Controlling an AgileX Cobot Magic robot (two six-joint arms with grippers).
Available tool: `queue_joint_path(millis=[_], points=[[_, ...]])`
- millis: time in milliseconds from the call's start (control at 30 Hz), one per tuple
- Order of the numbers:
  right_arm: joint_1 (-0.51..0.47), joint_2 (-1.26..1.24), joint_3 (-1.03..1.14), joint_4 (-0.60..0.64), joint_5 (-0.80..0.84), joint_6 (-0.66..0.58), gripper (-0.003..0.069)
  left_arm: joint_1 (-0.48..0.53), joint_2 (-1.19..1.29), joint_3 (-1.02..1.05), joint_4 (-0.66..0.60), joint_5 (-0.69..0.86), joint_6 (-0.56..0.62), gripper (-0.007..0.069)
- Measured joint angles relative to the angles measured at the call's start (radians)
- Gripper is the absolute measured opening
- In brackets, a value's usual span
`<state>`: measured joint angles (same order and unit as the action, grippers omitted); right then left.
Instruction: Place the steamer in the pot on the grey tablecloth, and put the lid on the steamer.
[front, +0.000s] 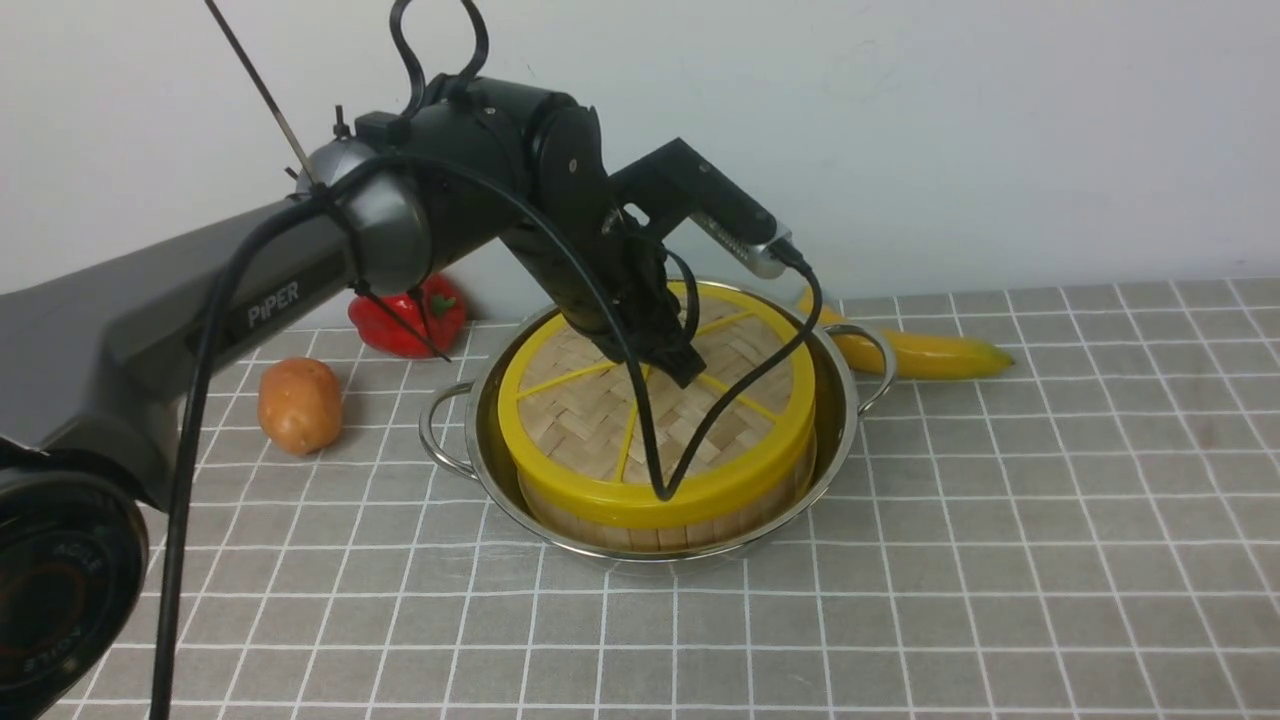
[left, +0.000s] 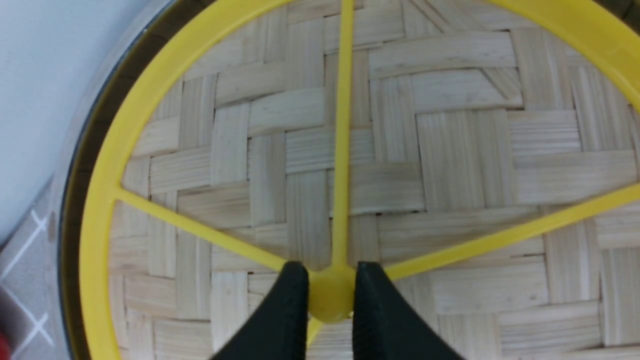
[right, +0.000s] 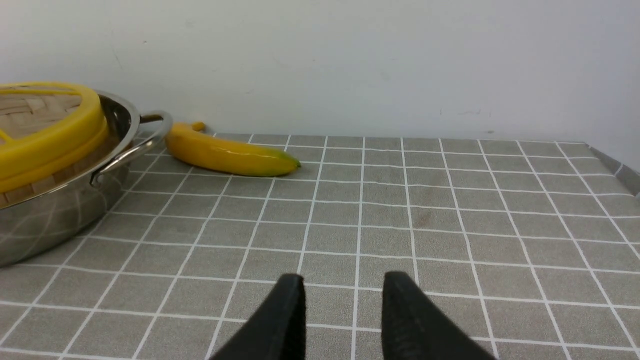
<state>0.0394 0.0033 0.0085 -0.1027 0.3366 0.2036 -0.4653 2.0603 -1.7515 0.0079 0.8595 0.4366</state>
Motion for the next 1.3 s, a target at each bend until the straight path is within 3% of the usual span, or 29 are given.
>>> queue_joint_path(millis=[467, 633, 667, 700, 767, 900, 1300], points=[[0.0, 0.0, 0.0, 0.0, 0.0, 0.0, 0.0243, 0.0, -0.003, 0.0, 0.002, -0.002, 0.011, 0.012], [0.0, 0.0, 0.0, 0.0, 0.0, 0.0, 0.0243, 0.001, -0.036, 0.0, 0.02, 0.0, 0.011, 0.0242], [0.0, 0.0, 0.0, 0.0, 0.0, 0.0, 0.0243, 0.002, -0.052, 0.0, 0.022, 0.001, 0.011, 0.0309], [0.0, 0.0, 0.0, 0.001, 0.0, 0.0, 0.0243, 0.002, -0.054, 0.0, 0.022, 0.001, 0.011, 0.0316], [0.0, 0.0, 0.0, 0.001, 0.0, 0.0, 0.0243, 0.002, -0.079, 0.0, 0.023, 0.001, 0.011, 0.04], [0.0, 0.0, 0.0, 0.001, 0.0, 0.0, 0.0243, 0.002, -0.12, 0.0, 0.023, 0.002, 0.007, 0.0482], [0.0, 0.0, 0.0, 0.001, 0.0, 0.0, 0.0243, 0.002, -0.297, 0.0, 0.026, 0.003, 0.006, 0.0503]])
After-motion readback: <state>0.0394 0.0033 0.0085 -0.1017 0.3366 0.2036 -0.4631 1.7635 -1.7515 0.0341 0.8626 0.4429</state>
